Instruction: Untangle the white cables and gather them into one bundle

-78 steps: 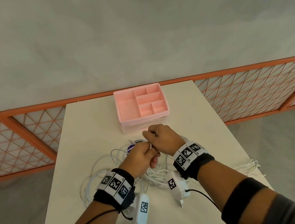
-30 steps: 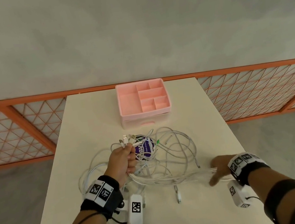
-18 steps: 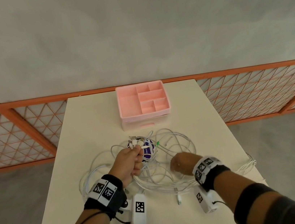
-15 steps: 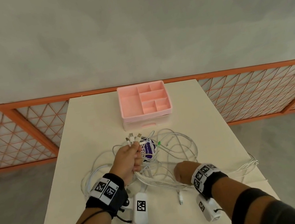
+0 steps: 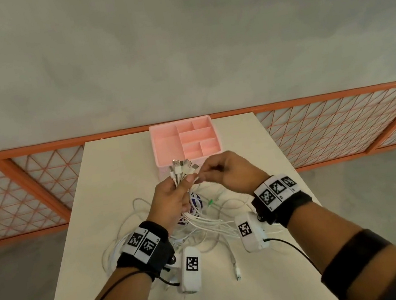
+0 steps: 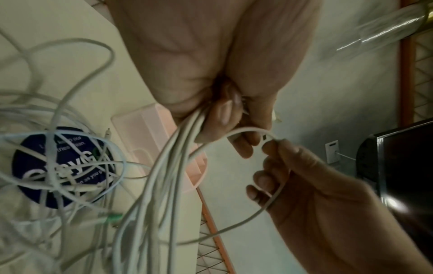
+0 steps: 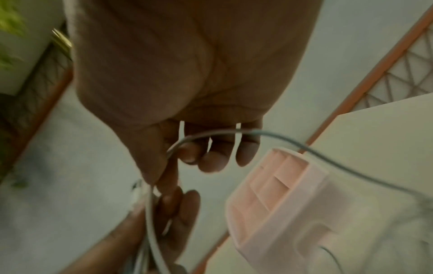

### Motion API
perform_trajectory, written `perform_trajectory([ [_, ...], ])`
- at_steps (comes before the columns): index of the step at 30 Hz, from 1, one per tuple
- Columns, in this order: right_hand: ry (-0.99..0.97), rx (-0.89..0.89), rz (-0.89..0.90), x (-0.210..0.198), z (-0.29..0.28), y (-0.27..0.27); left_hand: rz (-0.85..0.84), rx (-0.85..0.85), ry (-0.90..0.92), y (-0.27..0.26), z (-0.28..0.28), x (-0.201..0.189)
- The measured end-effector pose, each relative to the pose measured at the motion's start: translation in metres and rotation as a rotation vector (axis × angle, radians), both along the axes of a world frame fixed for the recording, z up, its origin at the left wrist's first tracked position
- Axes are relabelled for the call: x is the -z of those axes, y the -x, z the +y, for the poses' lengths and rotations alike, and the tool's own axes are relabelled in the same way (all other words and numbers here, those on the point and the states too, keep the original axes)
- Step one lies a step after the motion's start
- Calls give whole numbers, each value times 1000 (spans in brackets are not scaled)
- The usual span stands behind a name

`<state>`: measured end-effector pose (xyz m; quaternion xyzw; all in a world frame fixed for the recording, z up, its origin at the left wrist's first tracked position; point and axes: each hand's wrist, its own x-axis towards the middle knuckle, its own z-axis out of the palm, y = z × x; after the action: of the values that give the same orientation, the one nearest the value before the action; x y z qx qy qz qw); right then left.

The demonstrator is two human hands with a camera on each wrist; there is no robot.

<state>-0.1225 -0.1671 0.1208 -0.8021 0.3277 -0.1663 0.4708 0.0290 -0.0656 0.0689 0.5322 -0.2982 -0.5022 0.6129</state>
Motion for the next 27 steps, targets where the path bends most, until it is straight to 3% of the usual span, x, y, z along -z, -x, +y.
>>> perform_trajectory([
  [5,78,233,-144,-27,-11,-1,176,42,20,-2,-1,-3],
  [10,80,575,-315,-31,-26,12,130,66,-52,-4,6,4],
  [13,218,486,-30,-20,-30,14,90,46,-92,-4,7,10],
  [15,477,350,313,-7,-25,16,42,40,-111,-3,6,12],
  [17,607,160,445,0,-16,13,4,40,-132,-1,5,12],
  [19,613,-11,452,5,-6,5,9,29,-147,1,5,11],
  [21,604,-63,422,8,-1,1,28,15,-149,3,6,10],
  [24,432,14,273,8,-1,3,67,-63,-143,3,7,10],
  [27,281,211,46,9,0,4,145,-174,-175,-1,6,14],
])
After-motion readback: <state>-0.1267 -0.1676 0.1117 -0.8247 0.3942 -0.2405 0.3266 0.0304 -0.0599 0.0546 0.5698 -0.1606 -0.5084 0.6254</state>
